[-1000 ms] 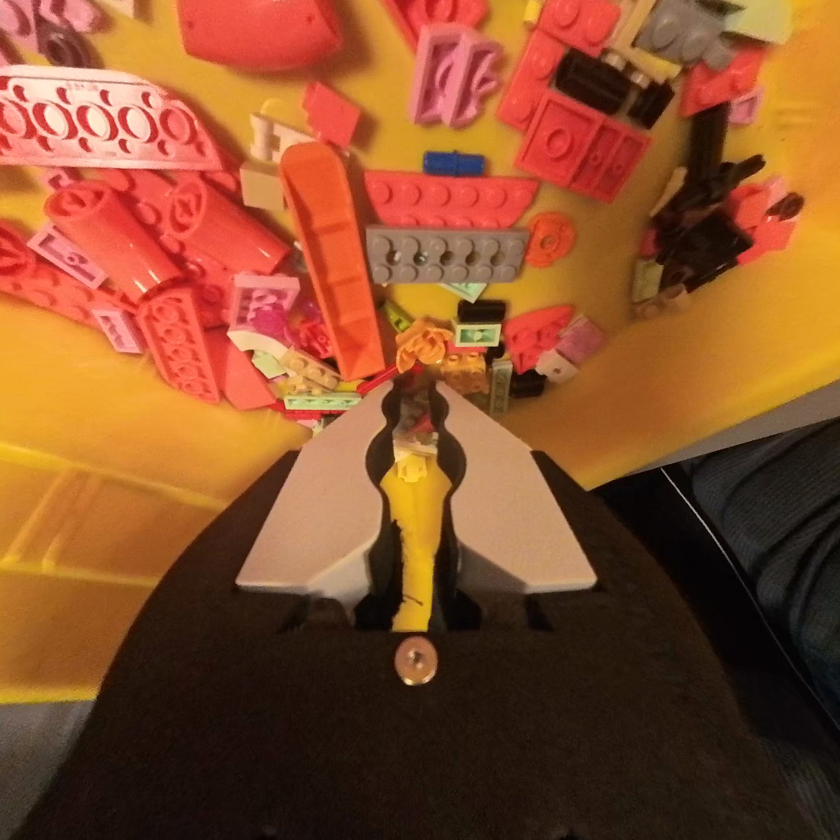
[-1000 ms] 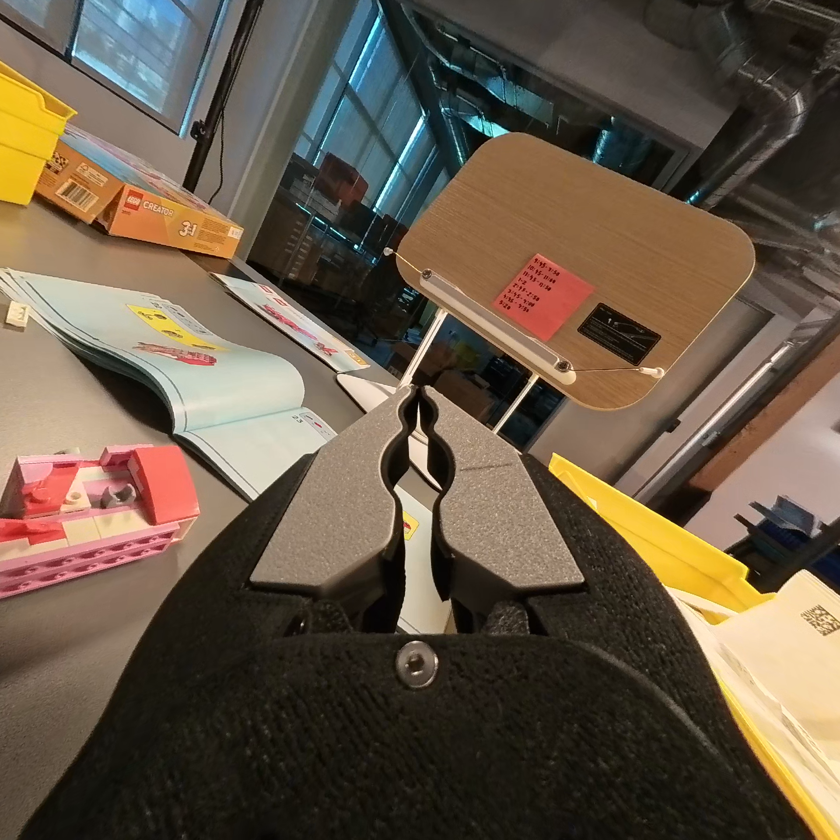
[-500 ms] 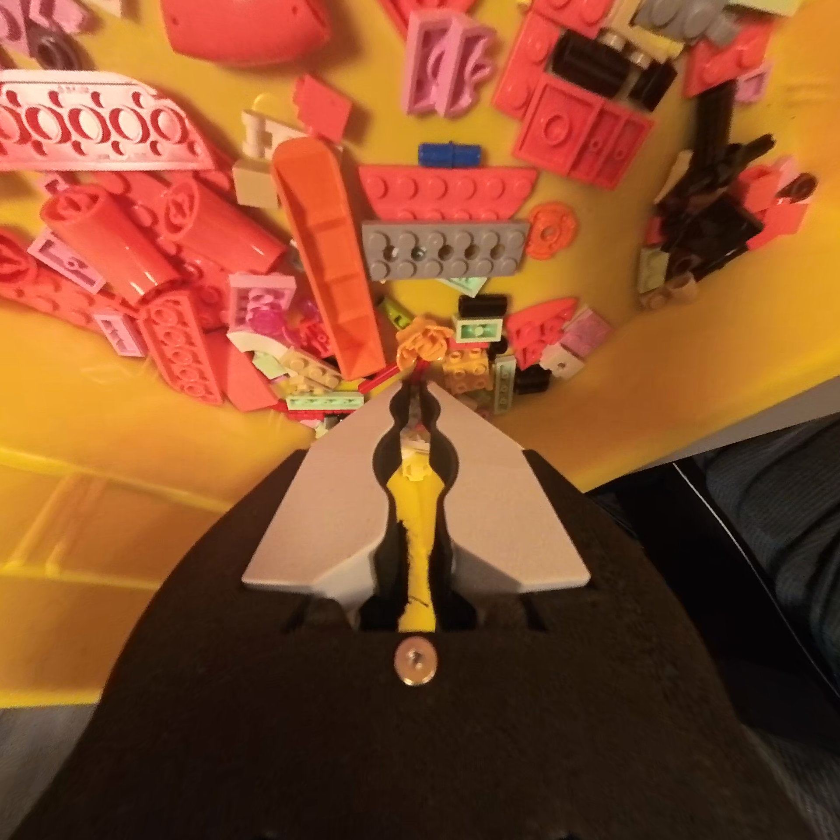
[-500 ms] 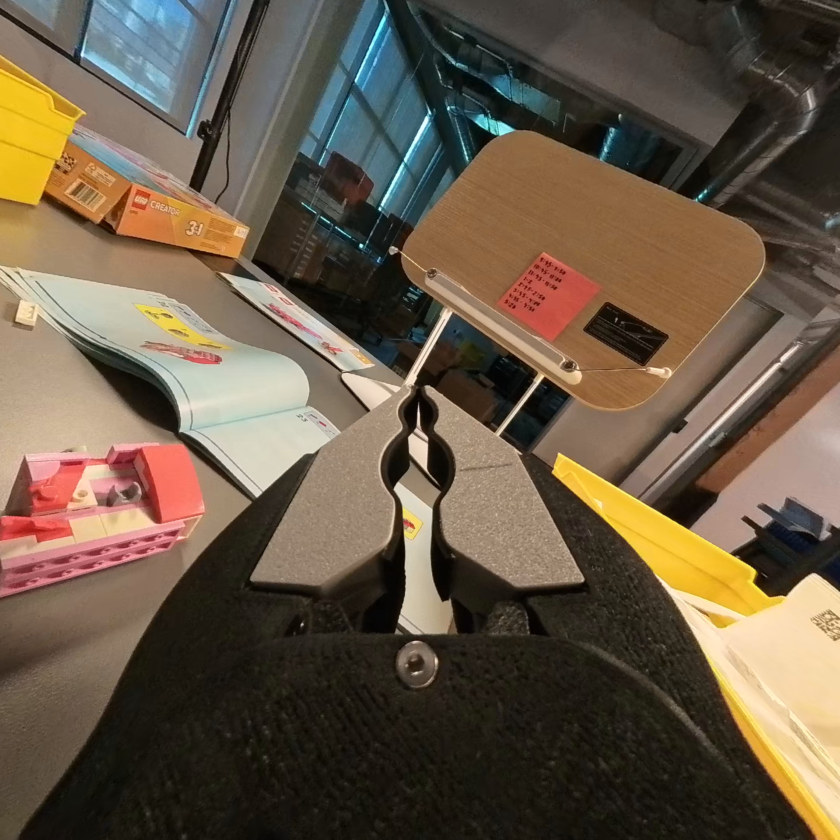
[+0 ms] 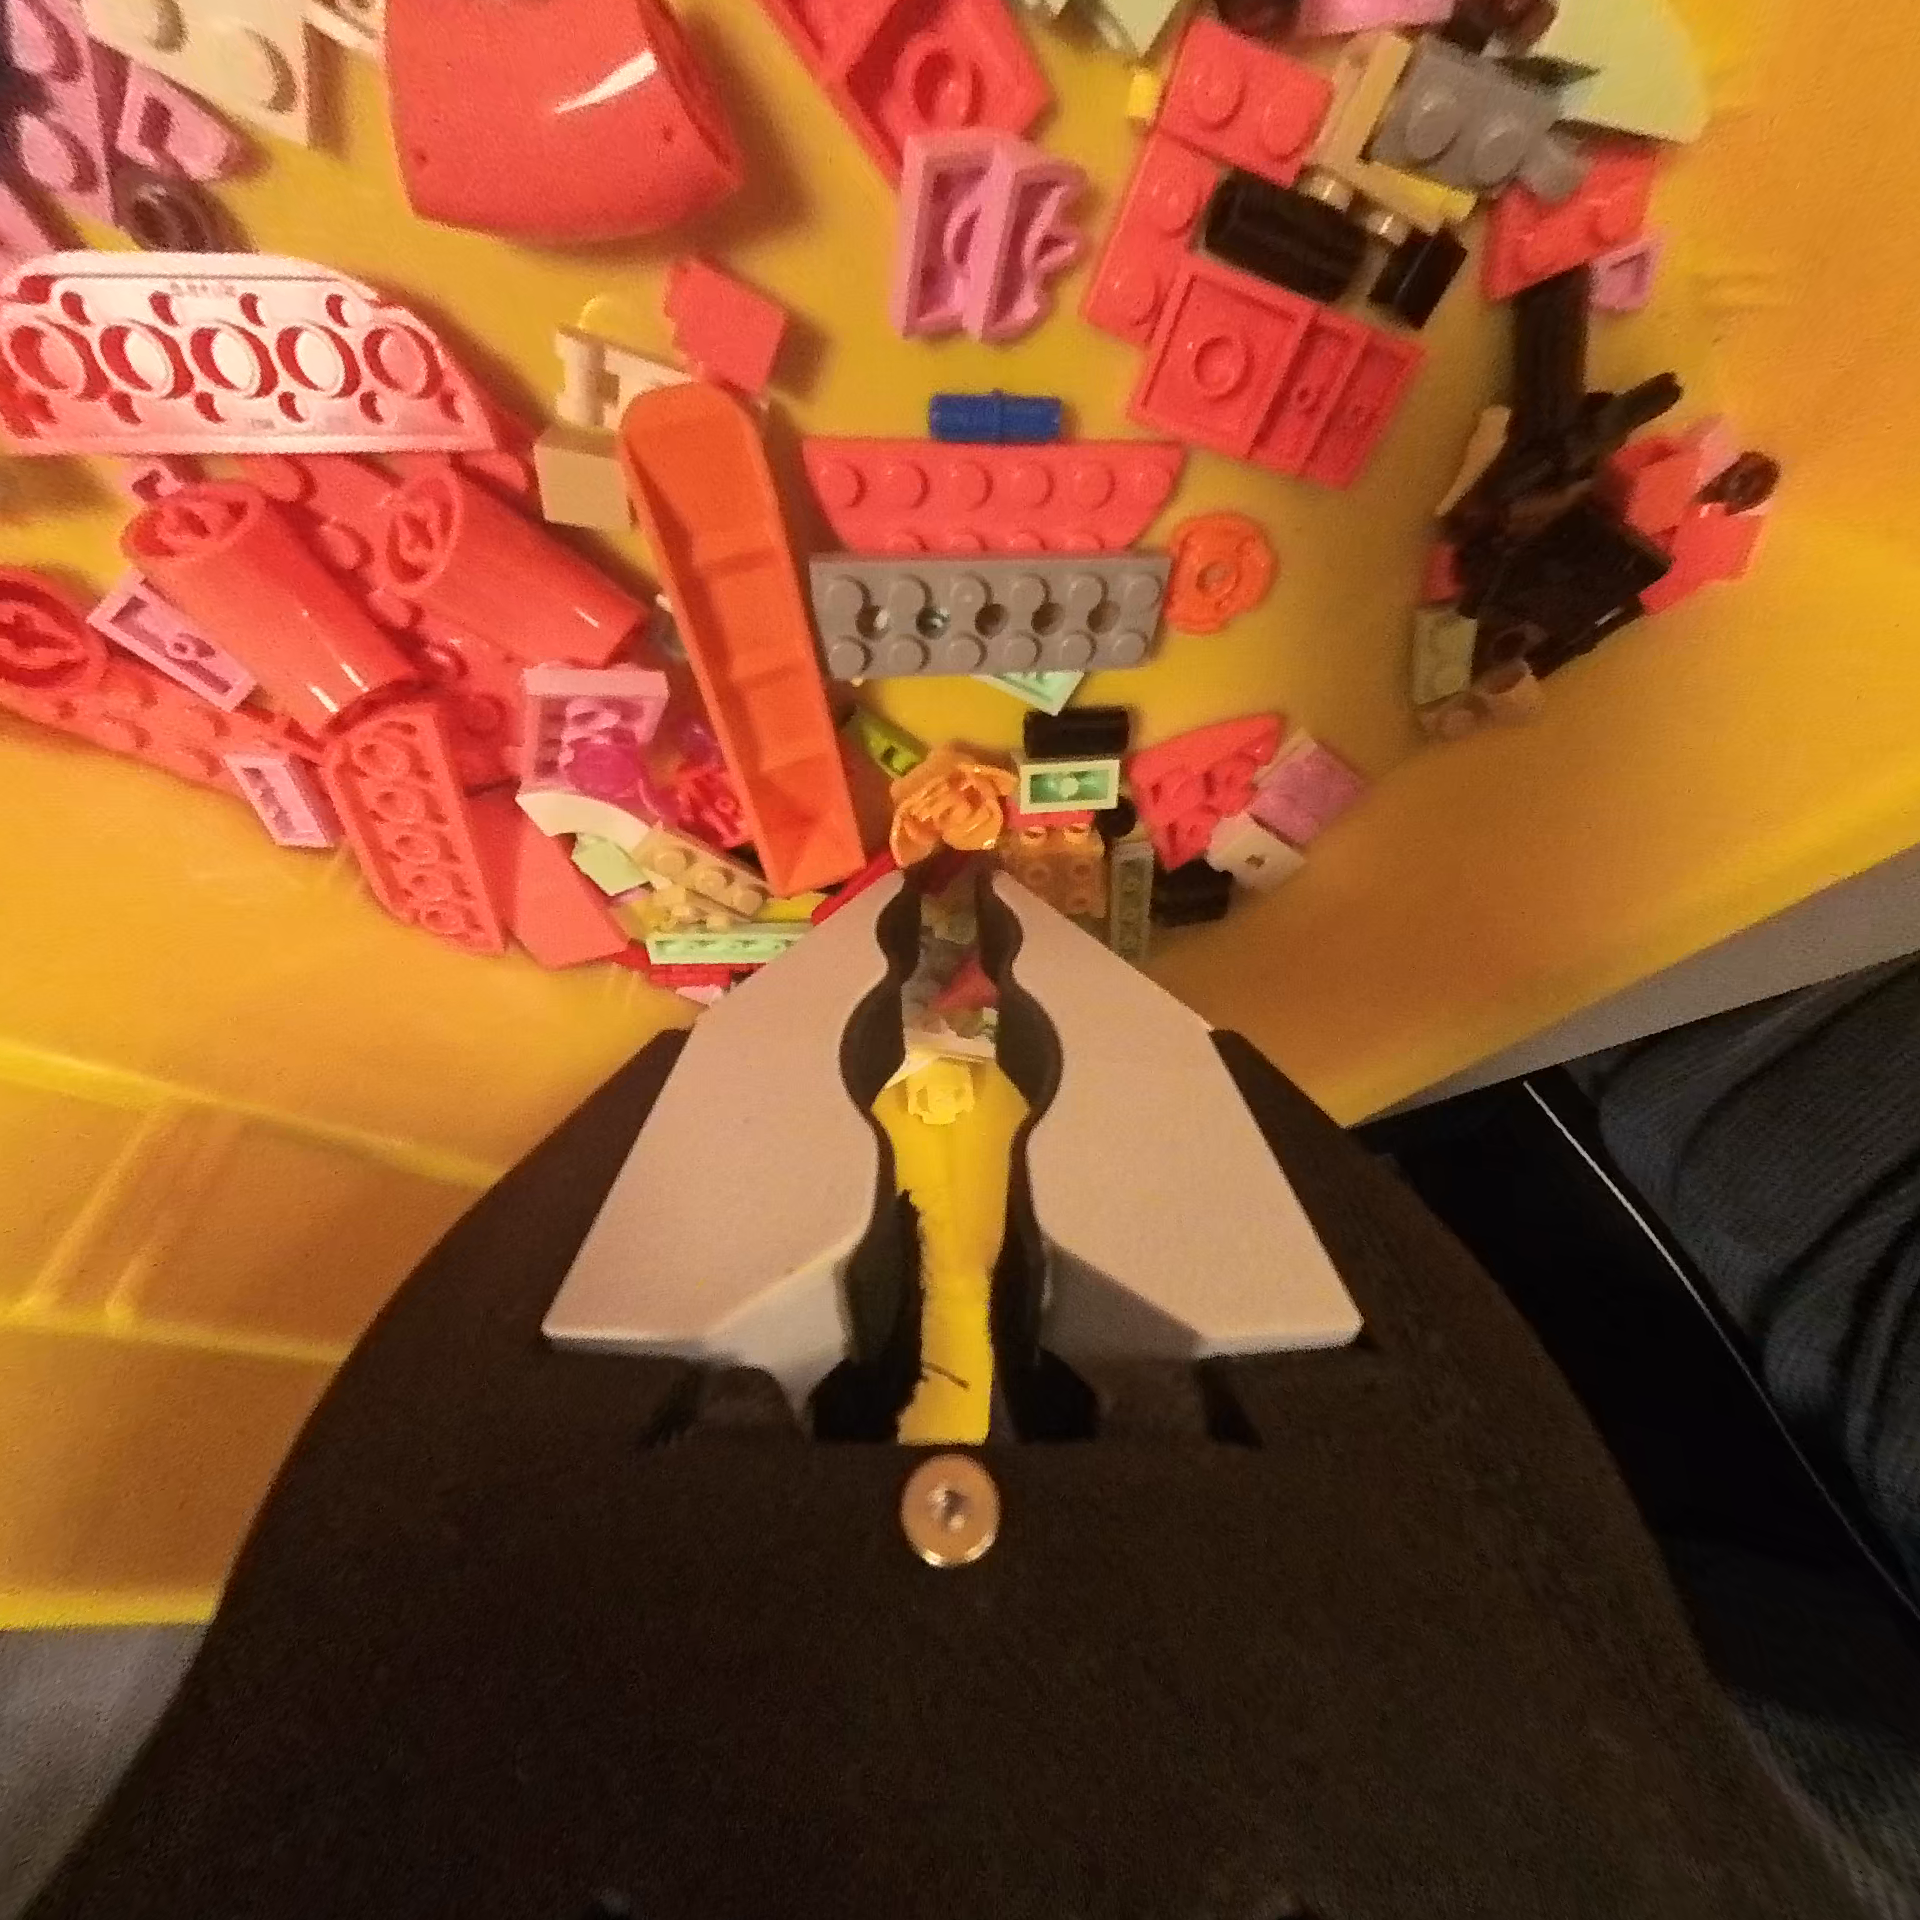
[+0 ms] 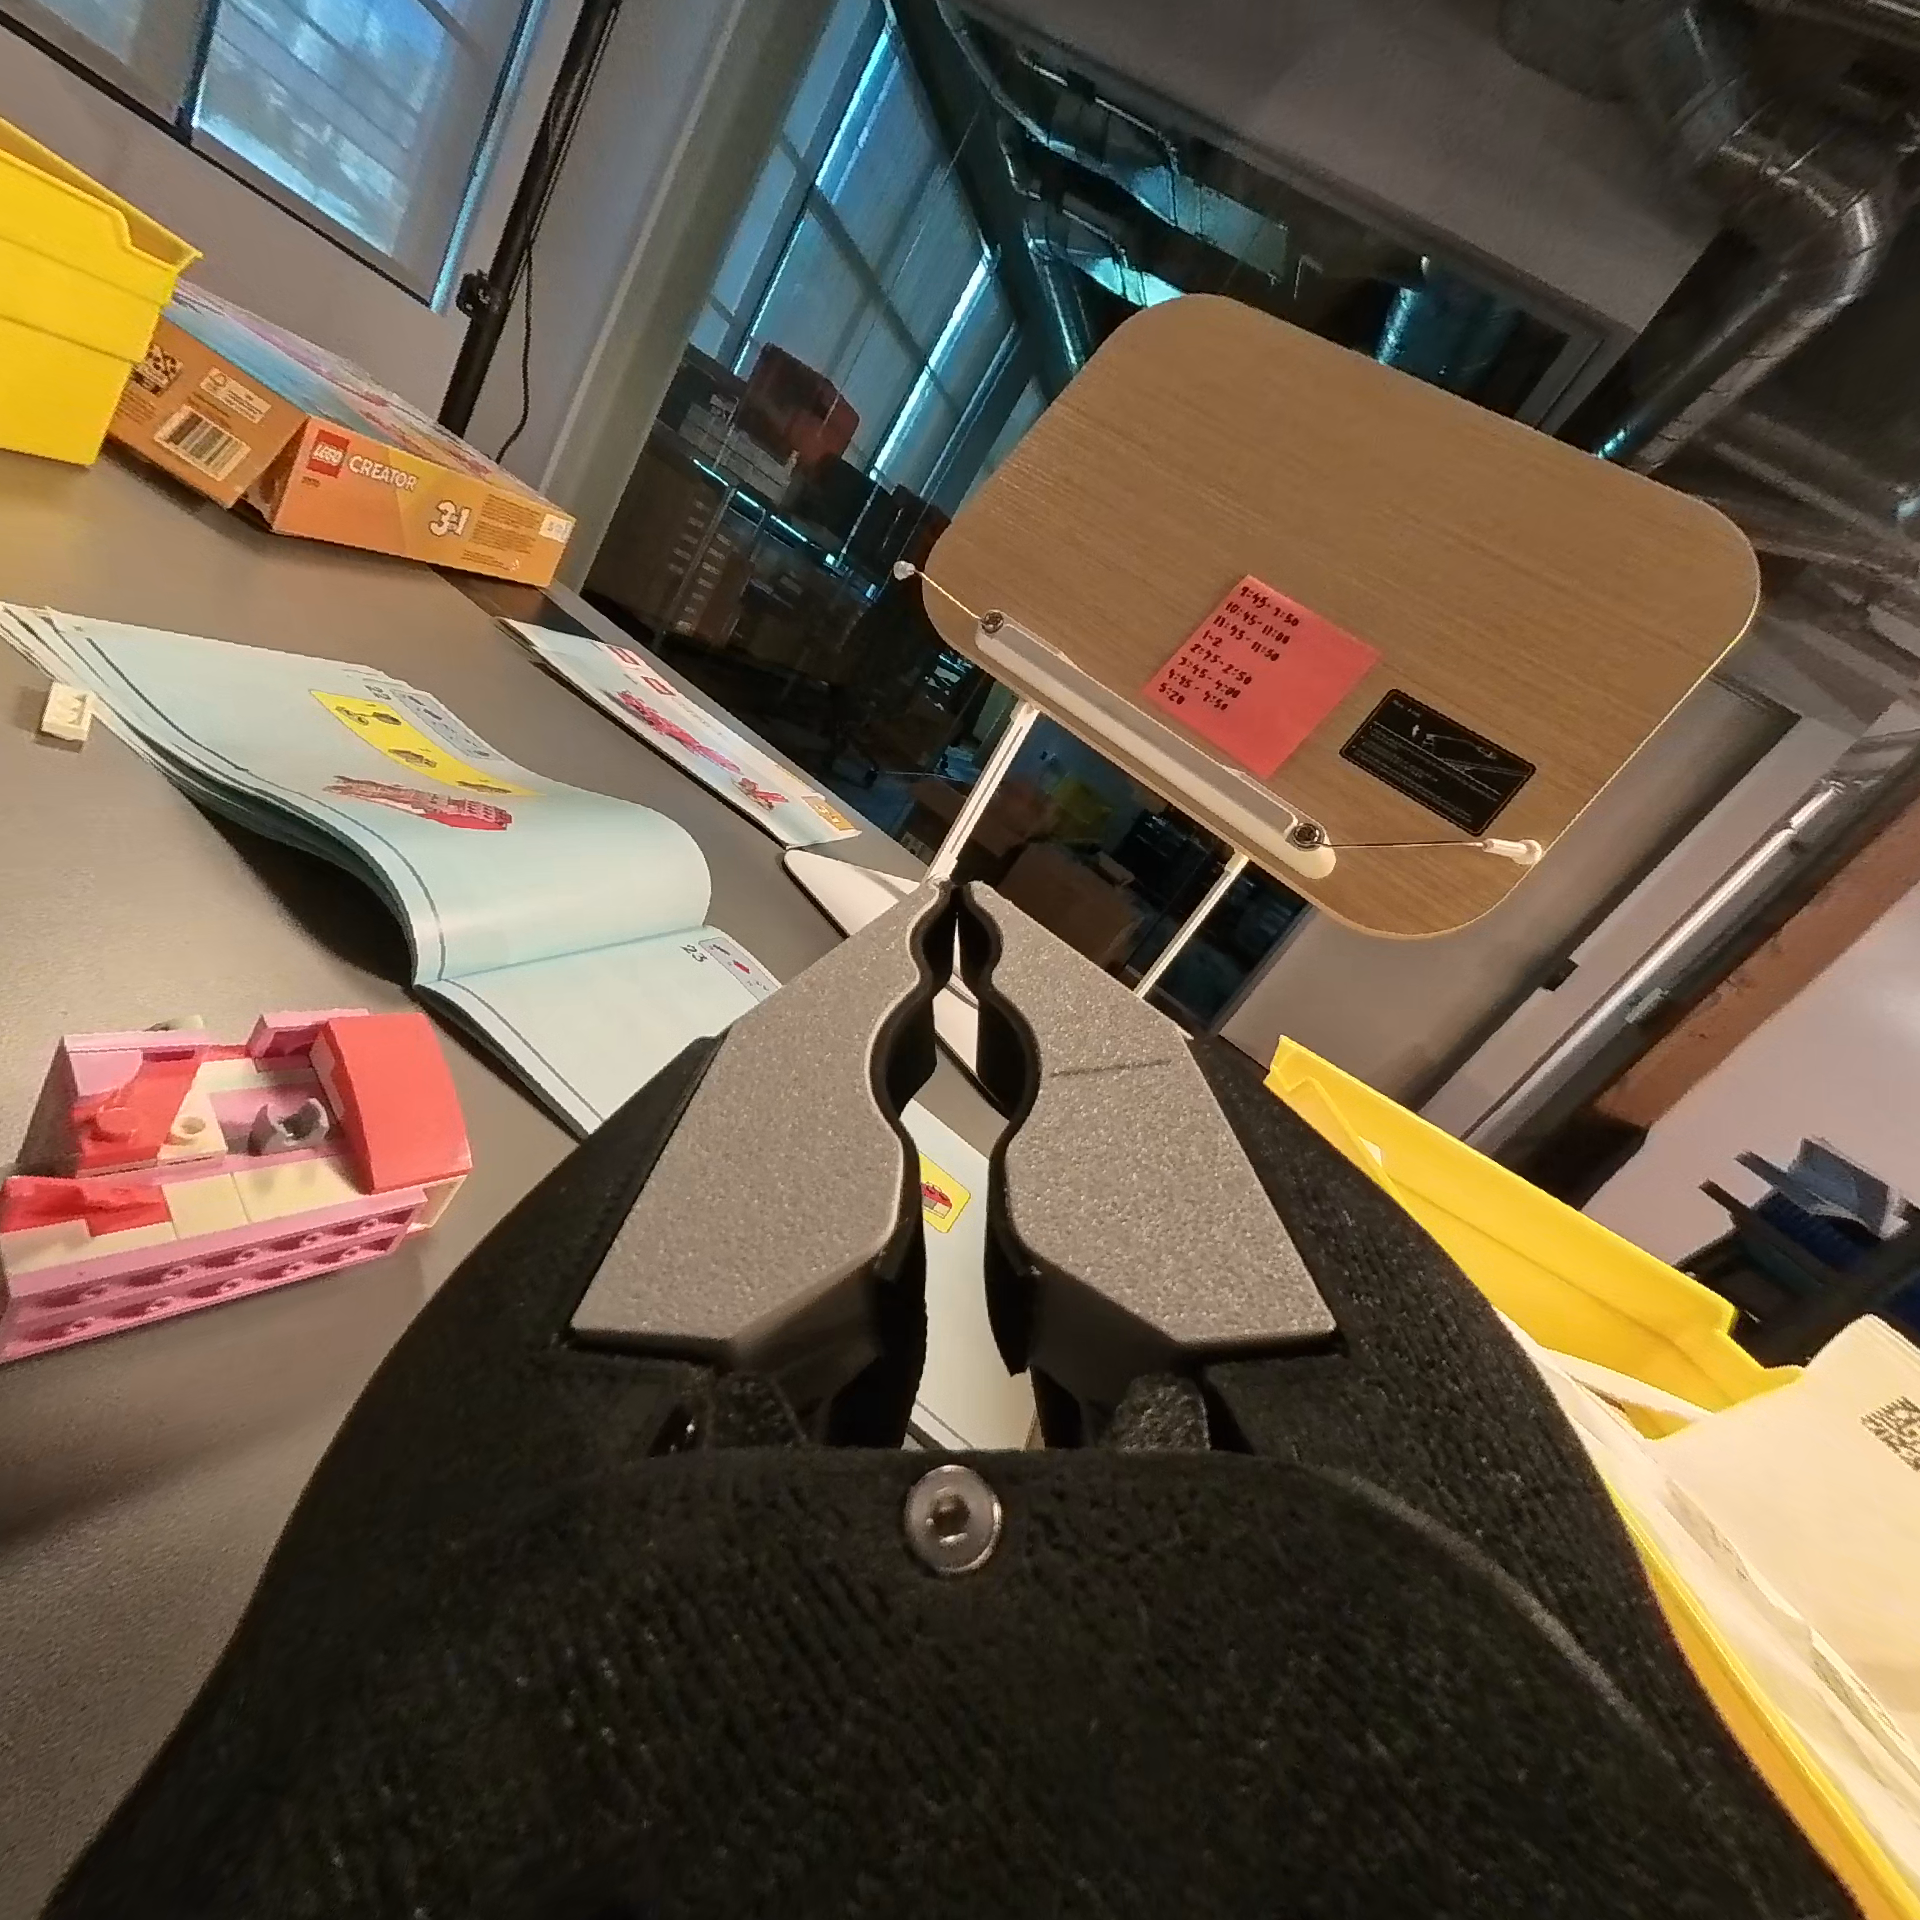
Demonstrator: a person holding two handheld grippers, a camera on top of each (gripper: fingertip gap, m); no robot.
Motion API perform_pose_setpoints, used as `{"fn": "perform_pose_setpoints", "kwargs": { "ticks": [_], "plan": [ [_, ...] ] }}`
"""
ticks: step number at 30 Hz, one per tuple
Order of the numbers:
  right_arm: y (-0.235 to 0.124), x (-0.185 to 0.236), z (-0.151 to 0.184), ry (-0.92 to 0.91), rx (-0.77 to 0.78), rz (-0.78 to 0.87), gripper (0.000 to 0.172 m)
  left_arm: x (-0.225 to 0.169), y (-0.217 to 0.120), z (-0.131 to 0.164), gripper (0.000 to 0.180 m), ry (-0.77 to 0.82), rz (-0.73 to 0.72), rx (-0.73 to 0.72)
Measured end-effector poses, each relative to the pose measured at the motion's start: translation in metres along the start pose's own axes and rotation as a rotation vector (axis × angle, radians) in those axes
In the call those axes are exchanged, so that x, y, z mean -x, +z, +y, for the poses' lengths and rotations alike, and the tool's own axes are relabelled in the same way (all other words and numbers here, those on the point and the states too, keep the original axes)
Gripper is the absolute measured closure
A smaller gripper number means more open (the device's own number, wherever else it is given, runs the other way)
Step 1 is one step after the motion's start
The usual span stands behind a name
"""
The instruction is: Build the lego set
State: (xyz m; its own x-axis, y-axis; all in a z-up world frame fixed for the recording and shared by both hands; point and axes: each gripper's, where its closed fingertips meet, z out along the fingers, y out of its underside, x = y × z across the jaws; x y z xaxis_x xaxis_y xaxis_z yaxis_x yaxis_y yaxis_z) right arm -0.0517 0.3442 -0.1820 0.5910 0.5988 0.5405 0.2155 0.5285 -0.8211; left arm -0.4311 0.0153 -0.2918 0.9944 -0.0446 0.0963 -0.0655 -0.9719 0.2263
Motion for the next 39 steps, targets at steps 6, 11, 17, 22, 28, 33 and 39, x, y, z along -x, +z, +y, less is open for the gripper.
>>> {"fn": "perform_pose_setpoints", "kwargs": {
  "ticks": [6, 11, 17, 22, 28, 33, 39],
  "plan": [
    [0.000, 0.001, 0.000, 0.000, -0.002, -0.004, 0.172, 0.004, 0.001, 0.000, 0.177, 0.007, -0.037, -0.011],
    [0.000, 0.002, -0.001, -0.003, -0.004, -0.007, 0.172, 0.004, 0.001, 0.000, 0.177, 0.005, -0.058, -0.036],
    [0.001, 0.000, 0.002, 0.005, 0.000, -0.003, 0.172, 0.004, 0.001, -0.001, 0.177, -0.095, -0.072, -0.202],
    [0.001, -0.004, 0.003, 0.020, 0.006, 0.016, 0.172, 0.004, -0.003, 0.008, 0.178, -0.132, -0.185, -0.241],
    [0.008, -0.014, 0.012, 0.022, 0.047, 0.081, 0.172, -0.011, -0.080, 0.005, 0.177, -0.152, -0.307, -0.721],
    [0.011, -0.019, 0.012, 0.058, 0.044, 0.104, 0.172, -0.074, -0.148, -0.009, 0.178, -0.105, -0.166, -1.270],
    [0.006, -0.024, 0.012, 0.079, 0.035, 0.123, 0.172, -0.198, -0.143, -0.061, 0.177, 0.276, -0.028, -1.294]
  ]
}}
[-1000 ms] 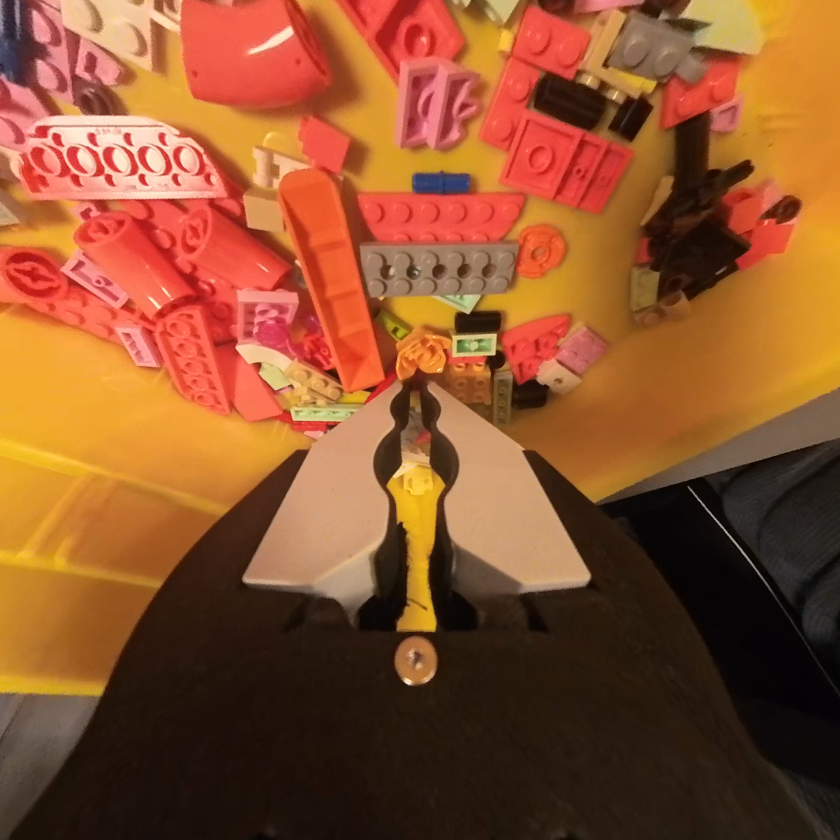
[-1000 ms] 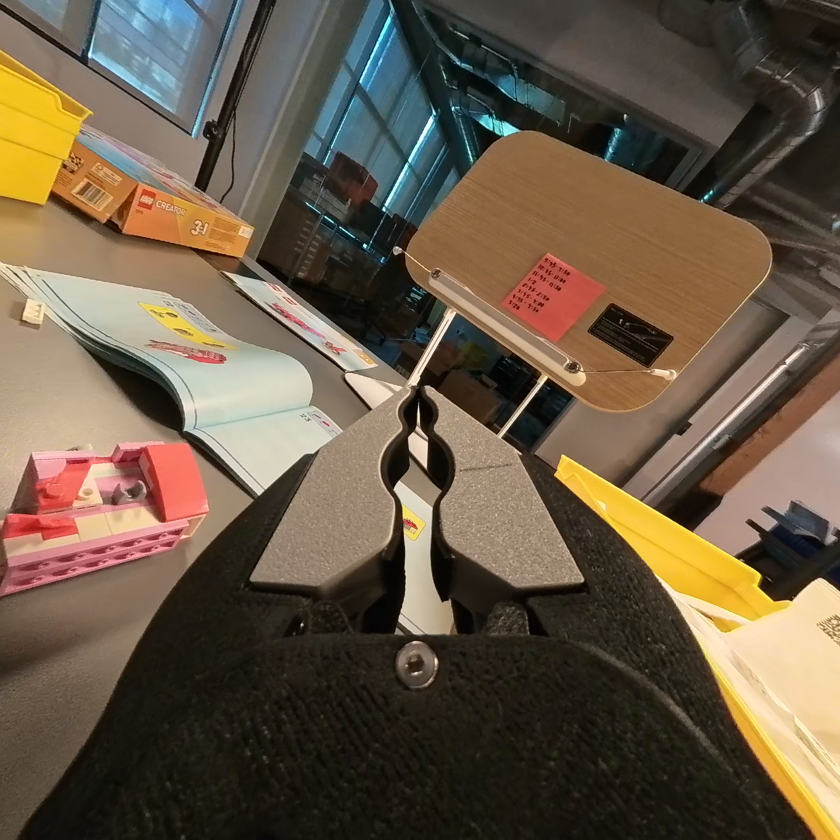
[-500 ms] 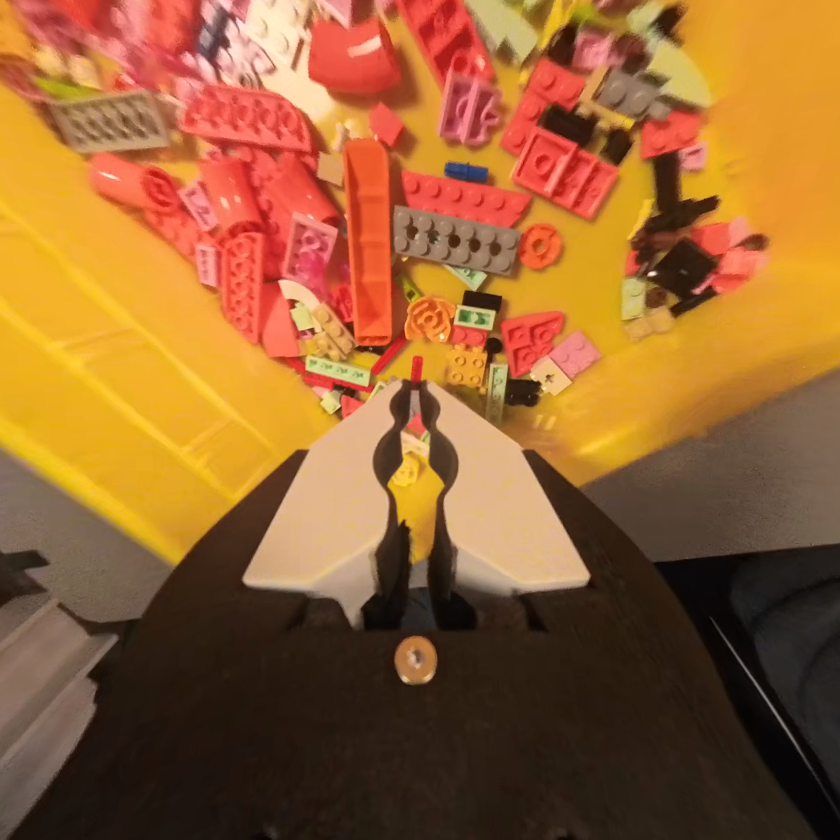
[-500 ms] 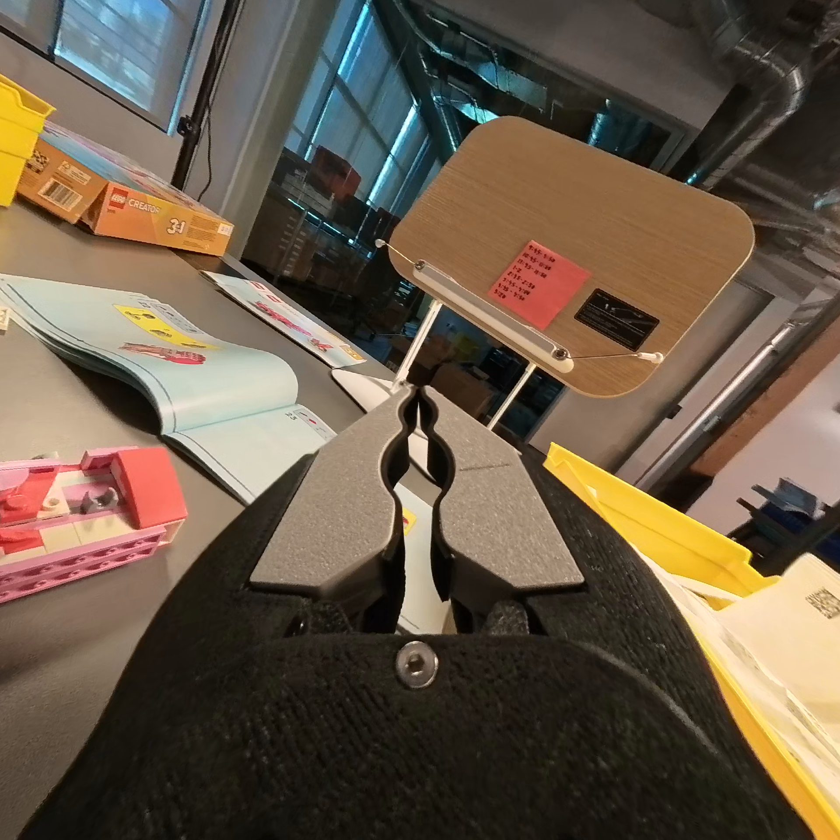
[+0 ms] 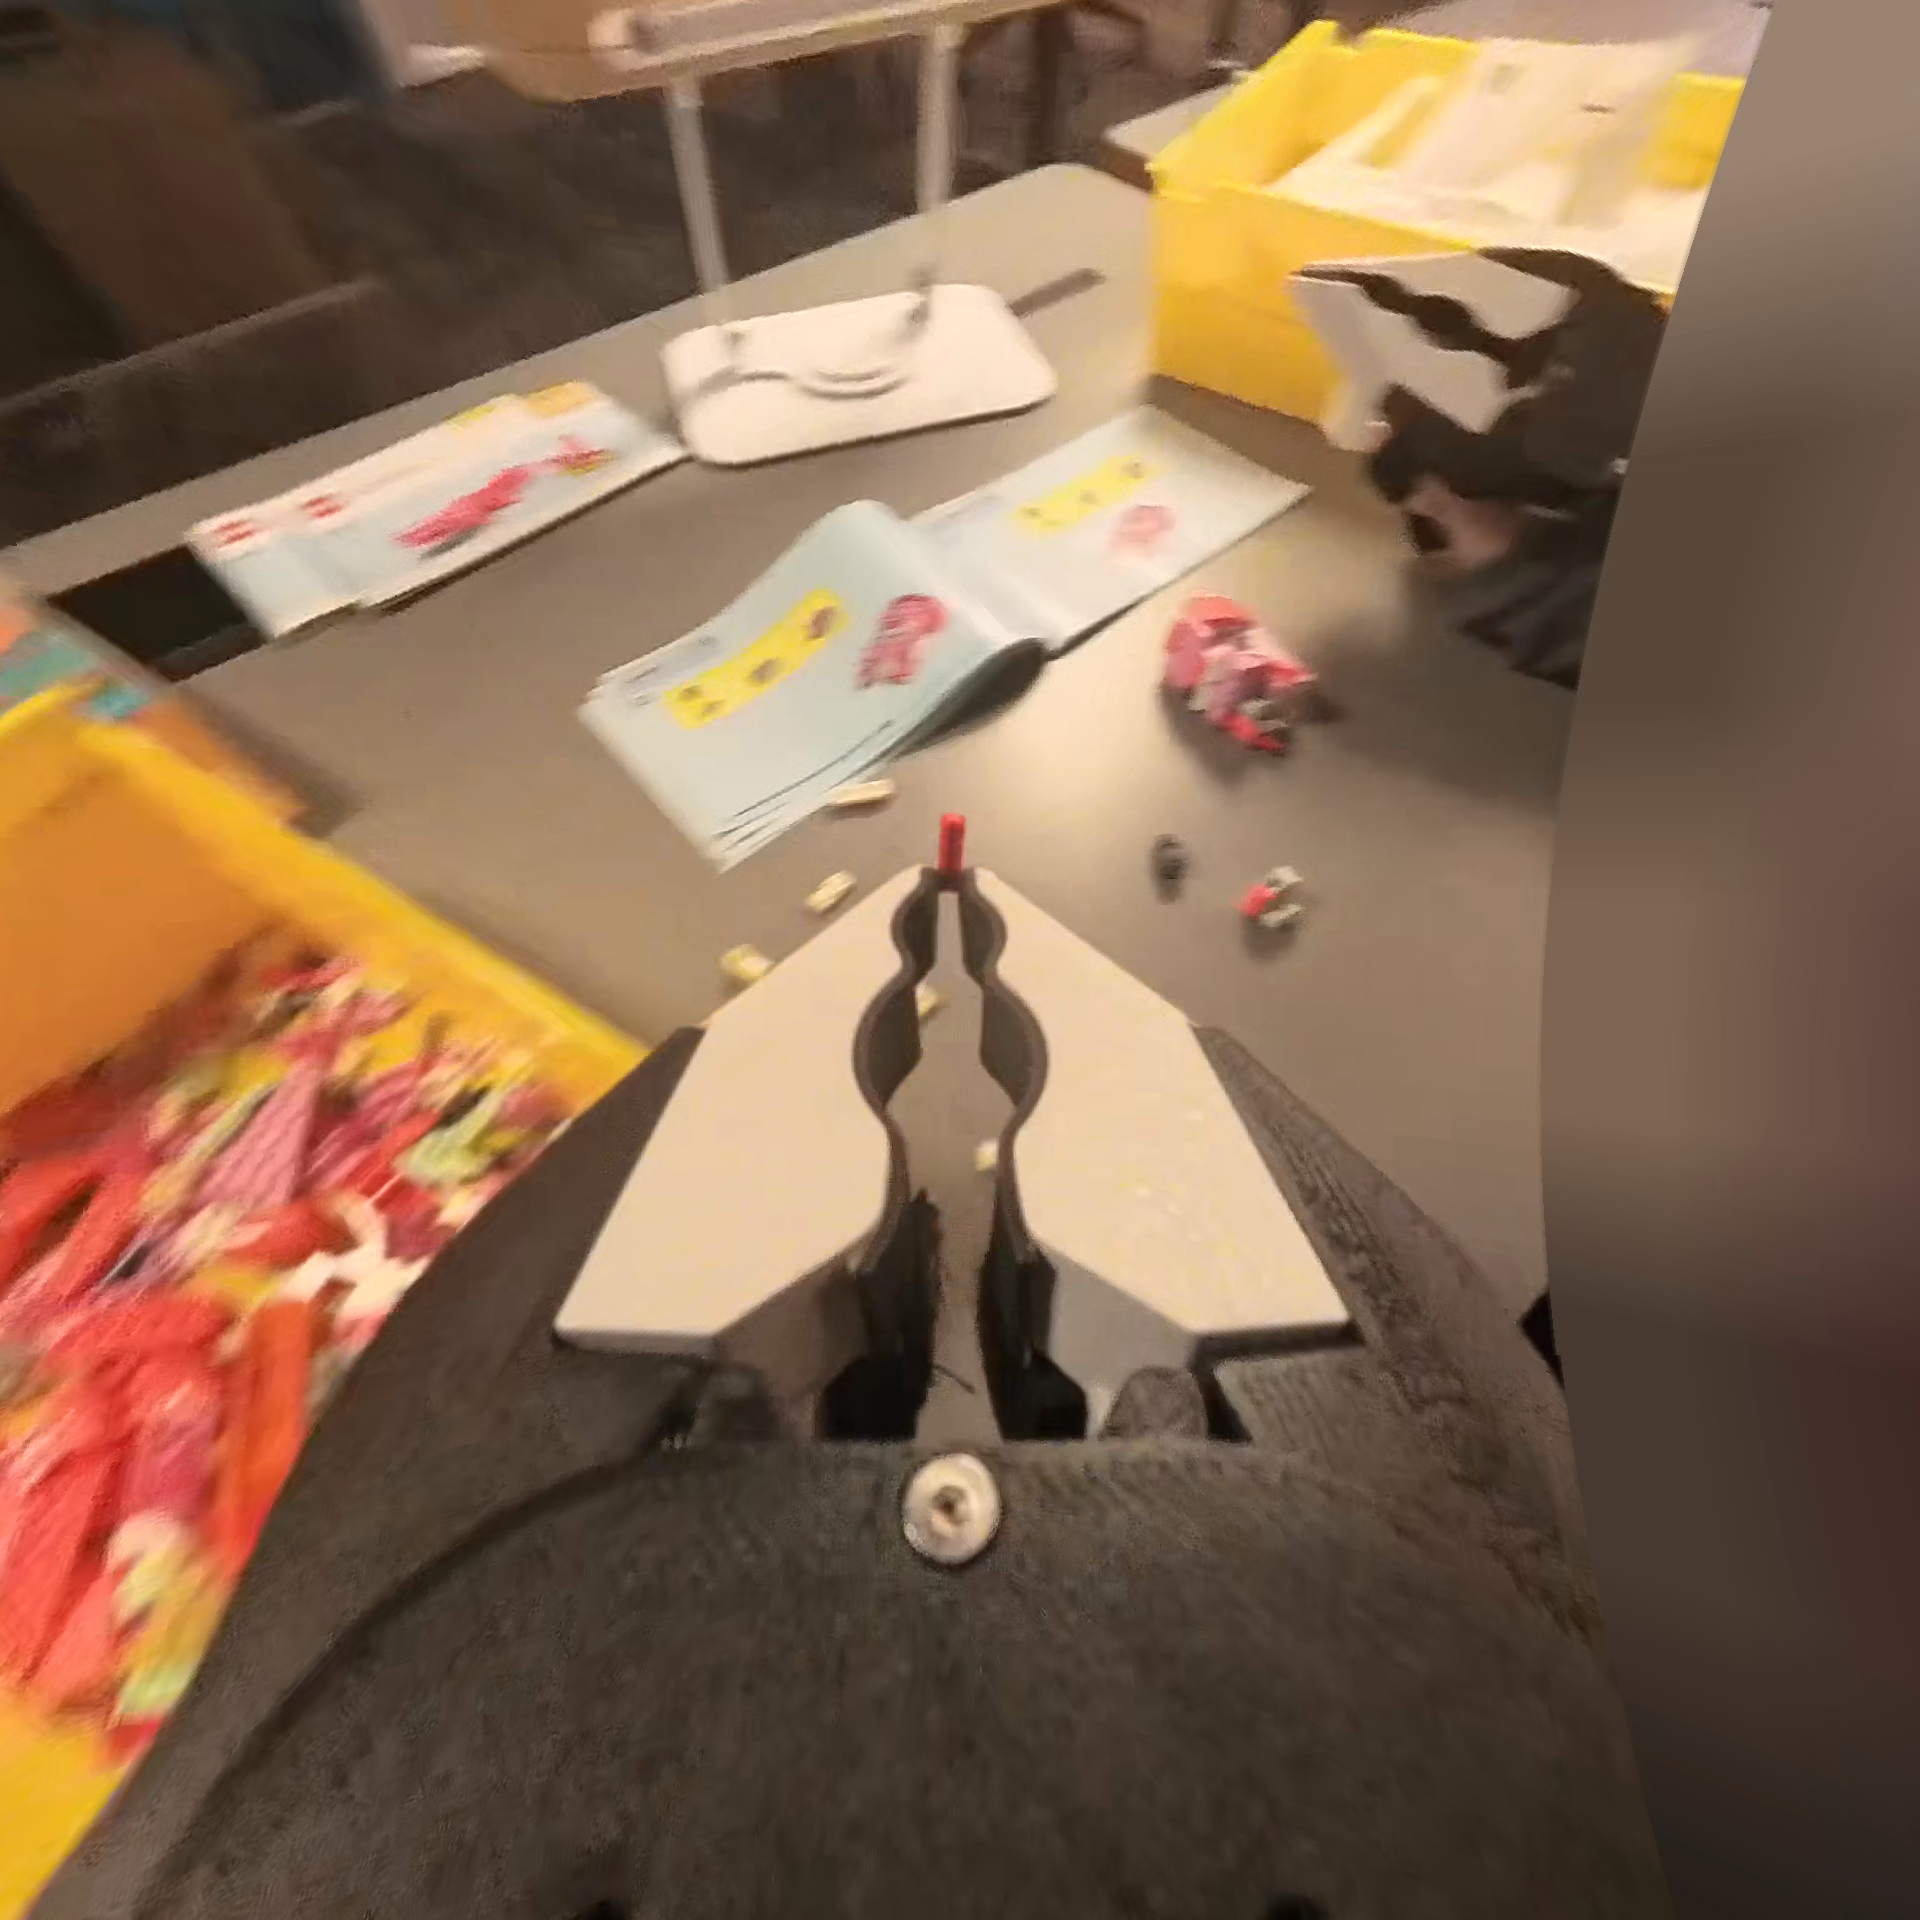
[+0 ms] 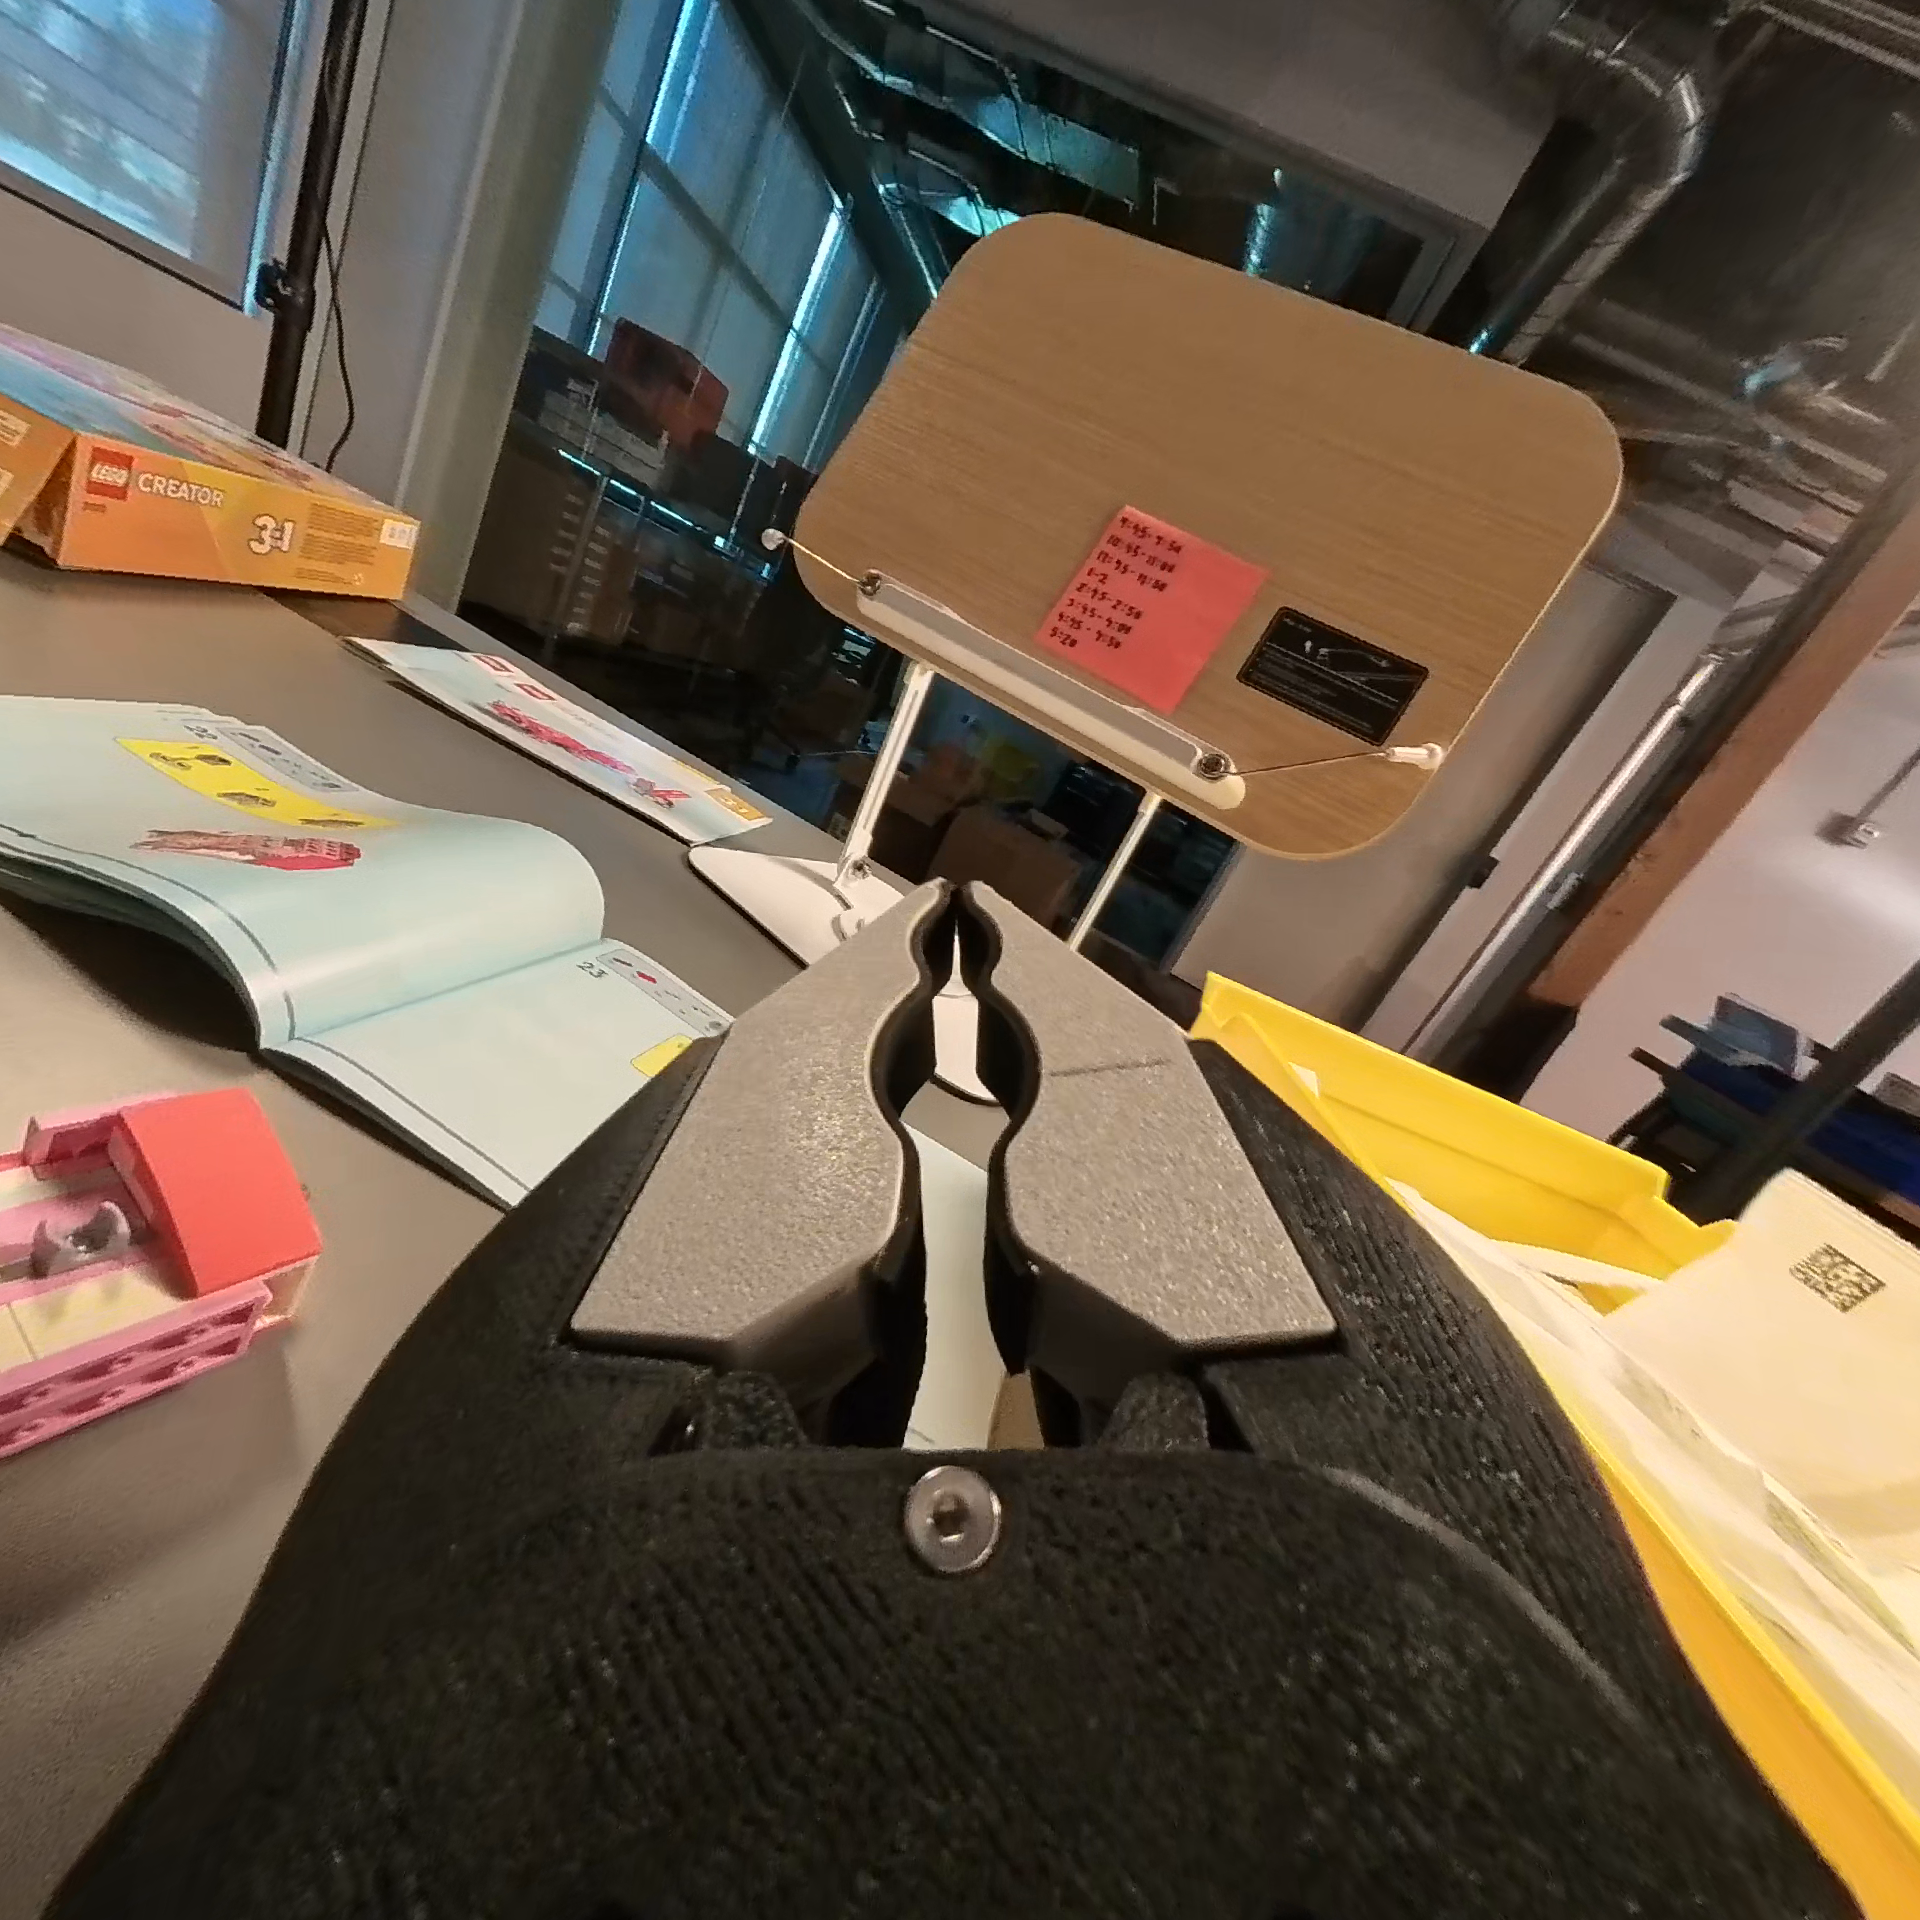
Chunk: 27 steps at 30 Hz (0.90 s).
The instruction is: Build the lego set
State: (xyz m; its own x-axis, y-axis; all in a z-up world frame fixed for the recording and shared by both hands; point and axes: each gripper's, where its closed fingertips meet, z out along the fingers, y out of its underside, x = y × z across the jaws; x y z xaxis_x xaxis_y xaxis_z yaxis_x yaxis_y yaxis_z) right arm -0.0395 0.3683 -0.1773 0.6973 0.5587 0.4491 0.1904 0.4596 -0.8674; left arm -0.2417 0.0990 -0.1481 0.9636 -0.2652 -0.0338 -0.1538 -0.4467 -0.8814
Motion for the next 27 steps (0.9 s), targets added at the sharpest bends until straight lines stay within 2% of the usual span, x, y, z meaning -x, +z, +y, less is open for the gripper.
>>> {"fn": "perform_pose_setpoints", "kwargs": {
  "ticks": [5, 9, 11, 13, 14, 16, 19, 22, 25, 27],
  "plan": [
    [-0.005, -0.006, 0.000, 0.007, 0.003, 0.022, 0.172, -0.084, 0.061, -0.014, 0.177, 0.061, 0.277, -0.067],
    [-0.020, -0.002, -0.008, 0.069, -0.014, -0.009, 0.172, -0.107, 0.109, -0.007, 0.177, 0.123, 0.290, -0.087],
    [-0.032, 0.021, -0.026, 0.192, -0.074, -0.165, 0.172, -0.108, 0.123, -0.009, 0.177, 0.144, 0.248, -0.146],
    [-0.047, 0.060, -0.047, 0.393, -0.096, -0.453, 0.170, -0.104, 0.131, -0.009, 0.177, 0.190, 0.187, -0.193],
    [-0.054, 0.076, -0.058, 0.498, -0.085, -0.575, 0.160, -0.101, 0.133, -0.009, 0.177, 0.214, 0.152, -0.211],
    [-0.060, 0.093, -0.063, 0.587, -0.008, -0.665, 0.149, -0.096, 0.135, -0.010, 0.177, 0.252, 0.096, -0.256],
    [-0.074, 0.121, -0.072, 0.641, 0.062, -0.854, 0.156, -0.094, 0.134, -0.010, 0.178, 0.363, 0.021, -0.281],
    [-0.081, 0.141, -0.071, 0.642, 0.107, -0.933, 0.158, -0.098, 0.137, -0.003, 0.178, 0.496, -0.038, -0.254],
    [-0.082, 0.154, -0.067, 0.556, 0.117, -0.928, 0.155, -0.099, 0.143, 0.006, 0.177, 0.629, -0.108, -0.186],
    [-0.084, 0.159, -0.065, 0.517, 0.122, -0.927, 0.157, -0.099, 0.145, 0.009, 0.177, 0.658, -0.140, -0.152]
  ]
}}
